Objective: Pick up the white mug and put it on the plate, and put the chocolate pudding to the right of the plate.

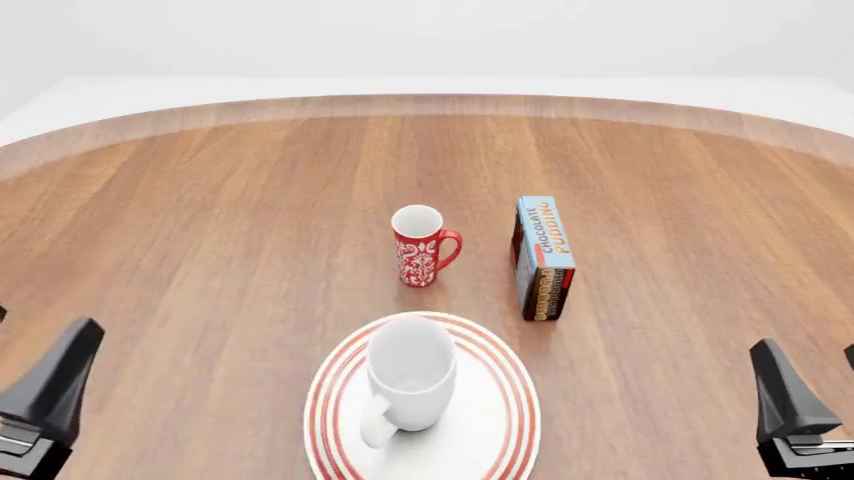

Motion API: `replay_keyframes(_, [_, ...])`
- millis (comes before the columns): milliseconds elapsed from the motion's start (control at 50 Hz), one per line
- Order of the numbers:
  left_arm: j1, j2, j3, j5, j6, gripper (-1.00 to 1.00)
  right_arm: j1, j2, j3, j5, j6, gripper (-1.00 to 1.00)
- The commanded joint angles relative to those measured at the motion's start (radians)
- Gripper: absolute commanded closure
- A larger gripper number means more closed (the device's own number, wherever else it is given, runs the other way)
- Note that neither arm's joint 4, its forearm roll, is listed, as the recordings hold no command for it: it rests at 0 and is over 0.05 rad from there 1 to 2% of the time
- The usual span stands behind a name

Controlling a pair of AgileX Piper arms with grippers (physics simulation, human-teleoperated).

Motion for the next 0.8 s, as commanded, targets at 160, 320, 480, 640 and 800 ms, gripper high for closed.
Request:
replay_keyframes(160, [0.147,-0.047,0.148,-0.085,-0.076,-1.0,0.0,0.0,0.001,-0.001,-0.006,-1.0])
replay_keyframes(320, [0.155,-0.048,0.176,-0.124,-0.103,-1.0,0.002,0.0,0.001,-0.002,-0.012,-1.0])
replay_keyframes(480, [0.156,-0.048,0.182,-0.143,-0.101,-1.0,0.0,0.0,0.001,-0.001,-0.012,-1.0])
replay_keyframes(640, [0.146,-0.048,0.183,-0.152,-0.073,-1.0,-0.003,0.0,0.001,0.002,-0.017,-1.0])
replay_keyframes(800, [0.145,-0.048,0.182,-0.161,-0.074,-1.0,-0.015,0.005,0.001,0.008,-0.019,-1.0])
